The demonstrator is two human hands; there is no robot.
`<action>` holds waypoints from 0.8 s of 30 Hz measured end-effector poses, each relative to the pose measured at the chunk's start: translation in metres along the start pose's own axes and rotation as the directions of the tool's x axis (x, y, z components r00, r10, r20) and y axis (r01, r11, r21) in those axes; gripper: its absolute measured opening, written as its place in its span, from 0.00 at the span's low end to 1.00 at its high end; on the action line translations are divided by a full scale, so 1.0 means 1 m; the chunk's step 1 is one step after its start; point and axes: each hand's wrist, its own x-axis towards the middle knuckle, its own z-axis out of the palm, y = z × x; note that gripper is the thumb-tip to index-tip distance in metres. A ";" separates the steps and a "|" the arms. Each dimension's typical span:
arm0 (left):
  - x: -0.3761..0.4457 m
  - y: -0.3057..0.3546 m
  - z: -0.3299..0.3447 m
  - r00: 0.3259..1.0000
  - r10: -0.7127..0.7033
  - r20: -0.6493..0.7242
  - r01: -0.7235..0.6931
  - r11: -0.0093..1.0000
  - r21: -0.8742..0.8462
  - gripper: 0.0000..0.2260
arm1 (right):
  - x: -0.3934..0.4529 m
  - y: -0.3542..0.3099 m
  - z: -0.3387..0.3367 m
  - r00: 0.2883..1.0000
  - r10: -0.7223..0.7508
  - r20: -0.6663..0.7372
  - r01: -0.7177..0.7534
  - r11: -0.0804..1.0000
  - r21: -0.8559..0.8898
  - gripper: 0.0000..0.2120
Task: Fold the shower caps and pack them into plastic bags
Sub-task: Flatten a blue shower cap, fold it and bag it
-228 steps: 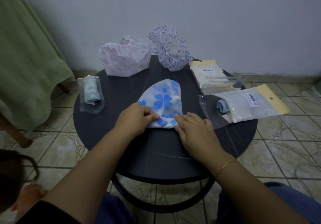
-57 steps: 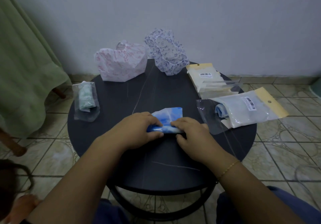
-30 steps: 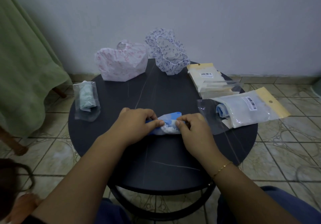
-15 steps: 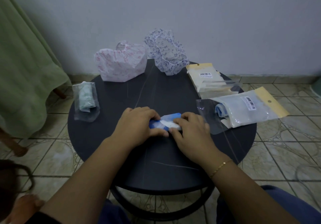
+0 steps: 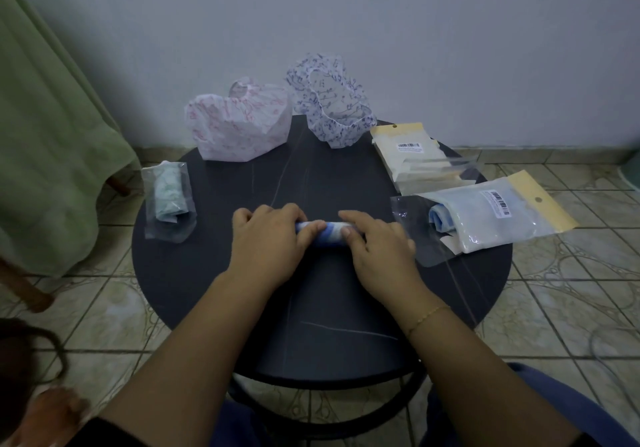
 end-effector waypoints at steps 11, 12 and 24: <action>0.020 0.009 0.030 0.988 -0.153 0.018 0.153 0.988 0.003 0.20 | 0.015 -0.014 0.015 0.999 -0.030 -0.020 0.027 0.986 -0.165 0.22; 0.021 0.009 0.030 0.988 -0.152 0.025 0.152 0.988 0.001 0.20 | 0.014 -0.015 0.016 0.997 -0.078 0.025 0.081 0.980 -0.180 0.22; 0.026 0.009 0.034 0.930 -0.235 0.284 0.231 0.972 0.046 0.27 | 0.006 -0.011 0.025 0.965 -0.062 0.257 0.139 0.945 -0.295 0.27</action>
